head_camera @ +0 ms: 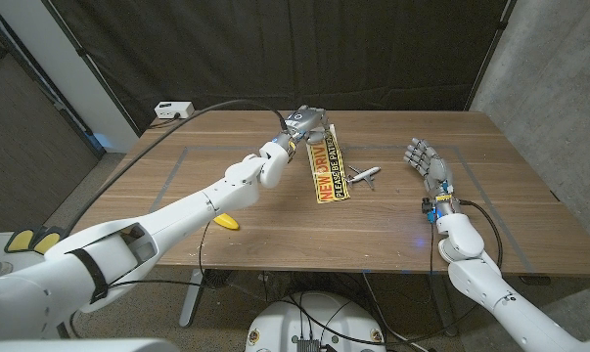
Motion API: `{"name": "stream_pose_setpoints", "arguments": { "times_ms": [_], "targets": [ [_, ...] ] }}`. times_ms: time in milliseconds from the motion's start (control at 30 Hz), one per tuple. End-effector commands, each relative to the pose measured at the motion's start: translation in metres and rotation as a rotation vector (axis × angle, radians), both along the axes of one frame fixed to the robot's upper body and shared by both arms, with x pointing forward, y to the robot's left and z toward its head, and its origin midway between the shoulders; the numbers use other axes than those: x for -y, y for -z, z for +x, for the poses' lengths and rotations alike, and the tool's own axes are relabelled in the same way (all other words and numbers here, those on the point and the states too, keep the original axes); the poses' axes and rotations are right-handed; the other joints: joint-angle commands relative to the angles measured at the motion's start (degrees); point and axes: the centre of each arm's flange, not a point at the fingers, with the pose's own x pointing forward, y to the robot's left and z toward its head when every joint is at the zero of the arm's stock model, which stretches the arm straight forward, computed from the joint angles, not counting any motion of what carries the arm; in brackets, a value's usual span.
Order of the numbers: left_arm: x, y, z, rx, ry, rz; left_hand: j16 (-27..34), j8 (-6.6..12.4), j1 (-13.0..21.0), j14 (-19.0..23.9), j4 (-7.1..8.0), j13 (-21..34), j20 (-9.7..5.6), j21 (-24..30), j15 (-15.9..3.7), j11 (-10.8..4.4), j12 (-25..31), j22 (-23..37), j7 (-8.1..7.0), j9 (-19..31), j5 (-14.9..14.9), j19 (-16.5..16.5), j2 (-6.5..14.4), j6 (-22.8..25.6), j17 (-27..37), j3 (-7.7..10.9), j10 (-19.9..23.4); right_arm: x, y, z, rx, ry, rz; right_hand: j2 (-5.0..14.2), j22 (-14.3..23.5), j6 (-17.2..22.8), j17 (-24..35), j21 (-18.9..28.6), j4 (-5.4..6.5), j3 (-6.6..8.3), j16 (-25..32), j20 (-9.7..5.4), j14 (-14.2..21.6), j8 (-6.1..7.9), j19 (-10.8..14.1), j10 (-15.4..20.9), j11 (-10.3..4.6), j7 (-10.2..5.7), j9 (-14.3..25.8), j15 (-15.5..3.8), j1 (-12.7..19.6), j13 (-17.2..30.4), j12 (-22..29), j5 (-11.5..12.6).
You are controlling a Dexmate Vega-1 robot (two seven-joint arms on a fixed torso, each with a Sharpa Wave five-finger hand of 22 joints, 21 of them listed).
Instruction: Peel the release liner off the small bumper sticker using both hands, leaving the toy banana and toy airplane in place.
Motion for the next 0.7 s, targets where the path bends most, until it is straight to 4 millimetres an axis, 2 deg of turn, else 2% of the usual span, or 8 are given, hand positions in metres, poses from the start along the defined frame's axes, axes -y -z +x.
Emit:
{"name": "stream_pose_setpoints", "arguments": {
  "times_ms": [33,133,233,300,433,533,633,700],
  "targets": [
    [0.01,0.005,-0.021,0.249,0.079,-0.007,-0.8,1.12,-0.7,1.1,0.65,-0.6,-0.22,0.5,-6.46,-0.1,-0.4,-0.5,-3.52,0.8,0.5,0.2,0.5,2.6,-0.4,0.11,1.4,-0.011,-0.023,-0.011,-0.005,0.042,-0.092,-0.81,0.2,0.9,0.3,0.5,-0.62,-0.16,0.4,0.03,0.7,0.32,0.9,0.8,-0.16,0.04,0.3,-0.25,0.6,0.2,0.2,-0.3],
    [0.013,0.009,-0.023,0.292,0.1,-0.019,-1.3,1.32,-1.0,1.1,0.75,-1.1,-0.08,0.6,-6.22,0.07,-1.0,-0.9,-3.77,0.8,0.6,0.2,0.4,2.4,-0.5,0.08,0.9,-0.017,-0.03,-0.015,0.004,0.049,-0.127,-1.97,0.2,0.7,0.4,0.4,-1.35,-0.48,0.1,0.12,0.2,0.08,1.0,0.5,-0.43,-0.23,0.3,-0.43,1.2,0.3,0.0,-0.2],
    [0.016,0.013,-0.024,0.328,0.114,-0.042,-4.4,1.96,-2.1,-1.8,0.93,-2.8,0.11,0.6,-5.37,1.34,-4.2,-2.2,-5.26,0.1,1.3,-0.8,-0.4,3.1,-1.5,-0.52,-3.8,-0.022,-0.037,-0.019,0.016,0.052,-0.153,-2.54,0.2,0.4,0.5,0.3,-1.72,-0.63,0.0,0.2,-0.2,-0.15,0.7,0.1,-0.88,-0.35,0.3,-0.52,1.6,0.3,-0.3,-0.1],
    [0.018,0.014,-0.026,0.346,0.116,-0.052,-6.6,2.31,-2.7,-4.6,1.01,-4.1,1.22,0.0,-4.08,2.11,-6.6,-3.0,-6.03,-0.5,1.7,-3.3,-0.9,3.7,-2.4,-1.13,-6.7,-0.026,-0.042,-0.021,0.026,0.049,-0.169,-2.79,0.2,0.4,0.5,0.3,-1.86,-0.72,-0.1,0.3,-0.4,-0.2,0.6,0.0,-0.9,-0.39,0.3,-0.52,1.8,0.3,-0.4,-0.1],
    [0.02,0.014,-0.028,0.375,0.122,-0.059,-9.8,2.55,-3.5,-9.8,1.07,-6.5,3.33,-1.3,-1.45,3.35,-11.5,-4.1,-6.23,-1.6,2.2,-7.6,-1.9,4.2,-4.3,-2.41,-12.1,-0.032,-0.05,-0.023,0.041,0.044,-0.2,-3.11,0.2,0.3,0.6,0.1,-2.01,-0.84,-0.2,0.42,-0.7,-0.3,0.4,-0.2,-0.93,-0.42,0.3,-0.48,2.1,0.3,-0.5,0.0],
    [0.023,0.014,-0.032,0.417,0.12,-0.07,-12.3,2.65,-3.6,-13.8,0.94,-8.9,6.3,-3.2,1.06,4.45,-15.5,-4.7,-6.29,-2.2,2.5,-12.1,-2.2,4.5,-6.3,-3.23,-16.2,-0.038,-0.055,-0.024,0.048,0.039,-0.22,-3.36,0.2,0.1,0.6,0.0,-2.08,-0.97,-0.5,0.44,-1.4,-0.49,-0.1,-0.5,-0.97,-0.55,0.3,-0.42,2.3,0.3,-0.7,0.0],
    [0.025,0.014,-0.036,0.464,0.115,-0.075,-13.9,2.73,-3.9,-16.6,1.07,-10.2,6.79,-4.6,3.14,4.65,-17.4,-5.0,-6.36,-2.6,2.6,-14.7,-2.1,4.8,-7.3,-3.74,-17.6,-0.041,-0.059,-0.025,0.048,0.048,-0.238,-3.54,0.3,0.0,0.7,-0.2,-2.07,-1.12,-0.6,0.67,-1.8,-0.6,-0.4,-0.8,-0.99,-0.65,0.4,-0.41,2.5,0.4,-0.9,0.0],
    [0.027,0.015,-0.038,0.487,0.119,-0.074,-14.4,2.77,-4.1,-17.6,1.17,-10.8,6.82,-5.2,3.57,4.6,-18.1,-5.1,-6.38,-2.8,2.7,-15.6,-2.0,5.0,-7.7,-3.96,-18.1,-0.043,-0.06,-0.026,0.045,0.062,-0.241,-3.65,0.3,0.1,0.8,-0.3,-2.06,-1.21,-0.6,0.82,-2.0,-0.61,-0.6,-0.5,-1.15,-0.57,0.4,-0.55,2.6,0.4,-0.8,0.1]
  ]
}}
